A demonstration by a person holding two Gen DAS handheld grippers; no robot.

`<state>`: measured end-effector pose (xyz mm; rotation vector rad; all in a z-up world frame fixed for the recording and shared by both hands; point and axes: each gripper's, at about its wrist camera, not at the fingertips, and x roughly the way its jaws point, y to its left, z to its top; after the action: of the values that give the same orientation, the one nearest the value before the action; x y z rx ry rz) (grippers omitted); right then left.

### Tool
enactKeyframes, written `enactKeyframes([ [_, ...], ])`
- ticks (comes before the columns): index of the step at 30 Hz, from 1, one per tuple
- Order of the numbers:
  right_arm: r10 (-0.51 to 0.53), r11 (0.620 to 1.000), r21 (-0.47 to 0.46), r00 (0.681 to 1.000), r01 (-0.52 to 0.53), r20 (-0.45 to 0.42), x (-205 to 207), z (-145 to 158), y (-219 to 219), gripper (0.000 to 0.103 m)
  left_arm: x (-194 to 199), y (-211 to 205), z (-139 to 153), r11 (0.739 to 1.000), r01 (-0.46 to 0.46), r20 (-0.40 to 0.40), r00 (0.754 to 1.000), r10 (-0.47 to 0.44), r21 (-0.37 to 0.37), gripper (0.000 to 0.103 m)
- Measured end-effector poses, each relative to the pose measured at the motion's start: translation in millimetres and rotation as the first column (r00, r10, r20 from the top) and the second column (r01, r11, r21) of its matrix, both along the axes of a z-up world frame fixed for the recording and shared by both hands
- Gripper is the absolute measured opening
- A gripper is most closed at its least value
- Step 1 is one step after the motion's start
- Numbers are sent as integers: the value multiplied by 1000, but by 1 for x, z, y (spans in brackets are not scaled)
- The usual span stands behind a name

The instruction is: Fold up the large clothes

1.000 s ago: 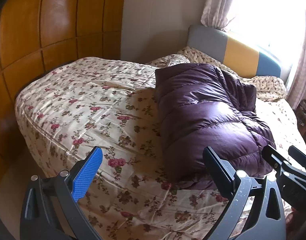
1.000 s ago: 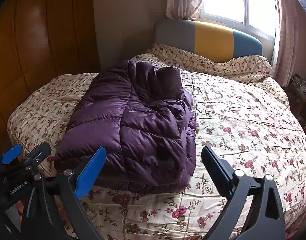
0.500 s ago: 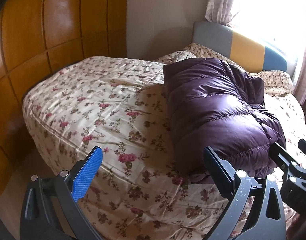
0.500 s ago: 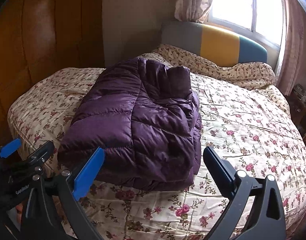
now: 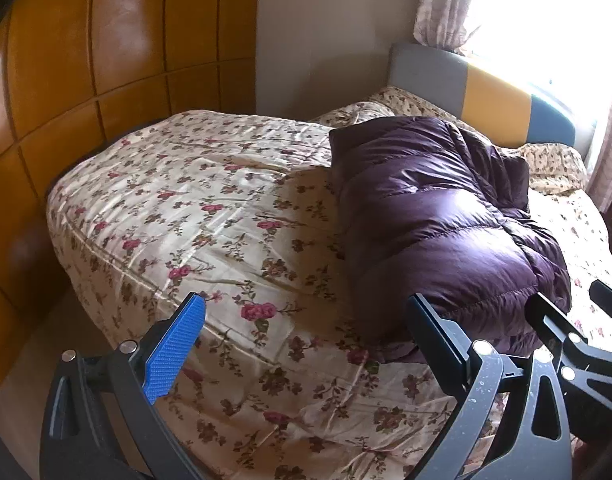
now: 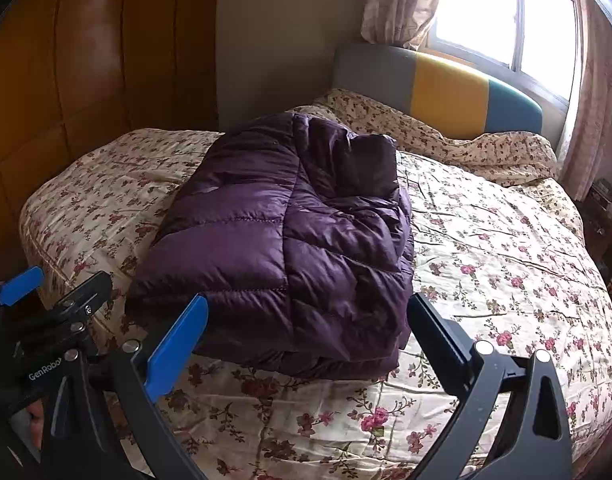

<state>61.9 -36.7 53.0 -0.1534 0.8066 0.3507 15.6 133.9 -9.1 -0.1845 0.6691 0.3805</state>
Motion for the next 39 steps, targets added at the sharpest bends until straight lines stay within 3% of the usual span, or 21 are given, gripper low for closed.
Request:
enactKeyframes([
  [29, -34, 999, 1, 999, 34, -17, 3, -2, -9, 101, -5, -6, 7, 1000, 5, 24, 1000, -4, -3, 100],
  [32, -37, 999, 4, 999, 37, -19, 4, -2, -10, 101, -7, -4, 8, 1000, -1, 35, 999, 1, -5, 95],
  [39, -44, 999, 10, 999, 44, -21, 4, -2, -12, 101, -5, -1, 4, 1000, -14, 4, 1000, 14, -26, 97],
])
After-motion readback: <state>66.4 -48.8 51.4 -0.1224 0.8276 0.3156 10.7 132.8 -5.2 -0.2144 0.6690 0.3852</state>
